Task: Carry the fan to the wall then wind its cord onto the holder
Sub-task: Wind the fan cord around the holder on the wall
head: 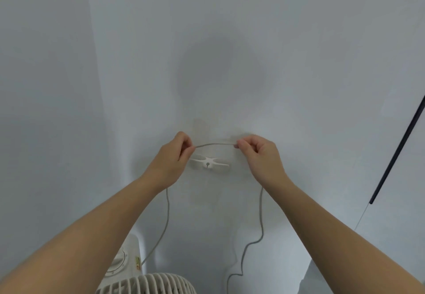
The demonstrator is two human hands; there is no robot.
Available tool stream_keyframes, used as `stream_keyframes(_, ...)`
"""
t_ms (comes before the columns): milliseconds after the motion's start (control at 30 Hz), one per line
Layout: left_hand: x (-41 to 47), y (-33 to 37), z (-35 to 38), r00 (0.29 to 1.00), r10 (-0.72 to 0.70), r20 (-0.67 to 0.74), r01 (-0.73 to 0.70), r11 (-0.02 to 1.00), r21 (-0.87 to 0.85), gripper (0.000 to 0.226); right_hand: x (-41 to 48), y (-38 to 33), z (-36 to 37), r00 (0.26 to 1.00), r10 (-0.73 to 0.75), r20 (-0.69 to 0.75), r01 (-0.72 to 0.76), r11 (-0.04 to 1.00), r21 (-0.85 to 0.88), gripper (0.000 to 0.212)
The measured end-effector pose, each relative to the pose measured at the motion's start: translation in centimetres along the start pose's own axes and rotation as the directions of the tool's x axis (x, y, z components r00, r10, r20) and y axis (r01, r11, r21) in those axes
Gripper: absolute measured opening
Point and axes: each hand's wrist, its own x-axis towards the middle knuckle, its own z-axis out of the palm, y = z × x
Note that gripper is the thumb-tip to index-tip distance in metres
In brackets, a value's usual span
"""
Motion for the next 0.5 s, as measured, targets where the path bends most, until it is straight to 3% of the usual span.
stream_keyframes(67,-0.2,-2.0,-0.1,0.998,-0.055,-0.002,0.055,0.997,0.054,0.013,-0.3,1.1,-0.5,0.998,-0.010,-0.057,0.005,0.996,-0.090,0.021)
stream_keyframes(167,-0.1,-3.6,0.0,0.969,-0.227,-0.100,0.222,0.974,-0.053,0.011,-0.5,2.1,-0.6,0.989,-0.113,-0.094,0.089,0.969,-0.230,0.022)
stream_keyframes(333,0.5,-3.7,1.3,0.920,-0.349,-0.179,0.332,0.936,-0.122,0.006,-1.6,3.7,0.0,0.967,-0.245,-0.074,0.140,0.748,-0.649,0.026)
stream_keyframes(500,0.1,-3.9,2.5,0.899,-0.399,-0.182,0.390,0.917,-0.089,0.009,-3.2,5.5,-0.1,0.967,-0.250,0.055,0.189,0.553,-0.811,0.044)
